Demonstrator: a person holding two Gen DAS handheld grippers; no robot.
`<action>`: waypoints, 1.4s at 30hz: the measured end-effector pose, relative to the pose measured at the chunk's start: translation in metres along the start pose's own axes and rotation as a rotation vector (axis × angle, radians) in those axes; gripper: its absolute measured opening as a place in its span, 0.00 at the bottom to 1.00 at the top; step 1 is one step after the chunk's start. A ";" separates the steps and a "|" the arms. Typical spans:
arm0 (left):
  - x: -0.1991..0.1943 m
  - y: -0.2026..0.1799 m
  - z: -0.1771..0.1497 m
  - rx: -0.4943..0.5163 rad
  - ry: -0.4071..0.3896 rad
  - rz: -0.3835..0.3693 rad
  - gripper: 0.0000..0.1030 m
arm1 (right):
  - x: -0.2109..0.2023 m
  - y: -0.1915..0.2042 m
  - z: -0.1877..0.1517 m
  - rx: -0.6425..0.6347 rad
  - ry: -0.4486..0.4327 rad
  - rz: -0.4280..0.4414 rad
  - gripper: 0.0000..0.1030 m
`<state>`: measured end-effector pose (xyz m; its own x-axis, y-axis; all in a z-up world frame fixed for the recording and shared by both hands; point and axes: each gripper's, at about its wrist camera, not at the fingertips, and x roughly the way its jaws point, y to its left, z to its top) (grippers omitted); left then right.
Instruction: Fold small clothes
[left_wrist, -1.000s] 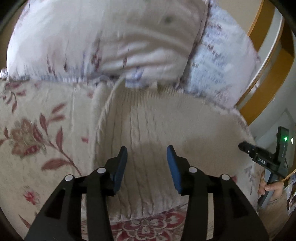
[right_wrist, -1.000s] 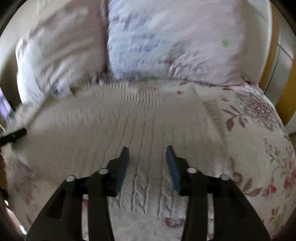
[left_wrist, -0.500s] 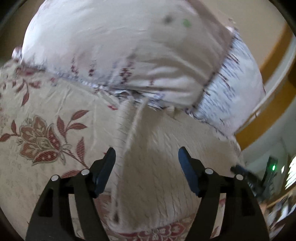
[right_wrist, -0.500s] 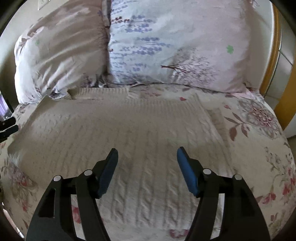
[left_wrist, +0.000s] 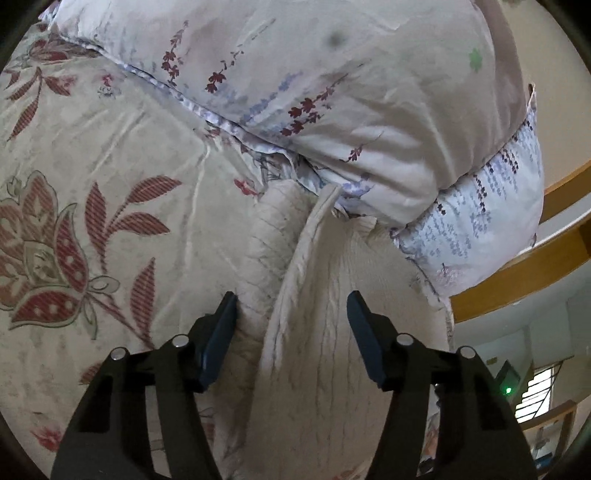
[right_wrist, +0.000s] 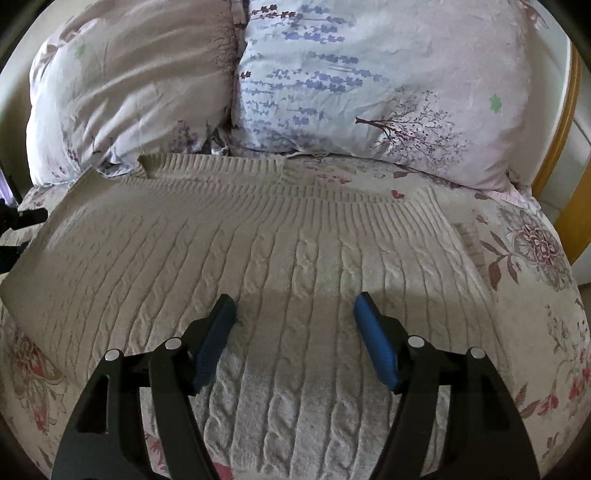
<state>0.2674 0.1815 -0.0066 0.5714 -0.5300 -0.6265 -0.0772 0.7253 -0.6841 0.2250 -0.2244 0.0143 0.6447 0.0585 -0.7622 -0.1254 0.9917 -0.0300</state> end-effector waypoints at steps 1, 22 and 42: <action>0.001 -0.001 0.000 -0.002 -0.002 -0.002 0.58 | 0.000 -0.001 0.000 0.004 -0.001 0.004 0.68; -0.003 -0.043 0.001 -0.013 -0.005 -0.195 0.17 | 0.002 -0.002 -0.001 0.000 -0.006 0.014 0.70; 0.090 -0.228 -0.055 0.121 0.132 -0.480 0.15 | -0.038 -0.079 -0.019 0.171 -0.081 -0.002 0.73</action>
<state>0.2914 -0.0556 0.0724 0.4105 -0.8613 -0.2995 0.2684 0.4280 -0.8630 0.1959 -0.3071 0.0331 0.7043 0.0585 -0.7075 0.0016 0.9965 0.0840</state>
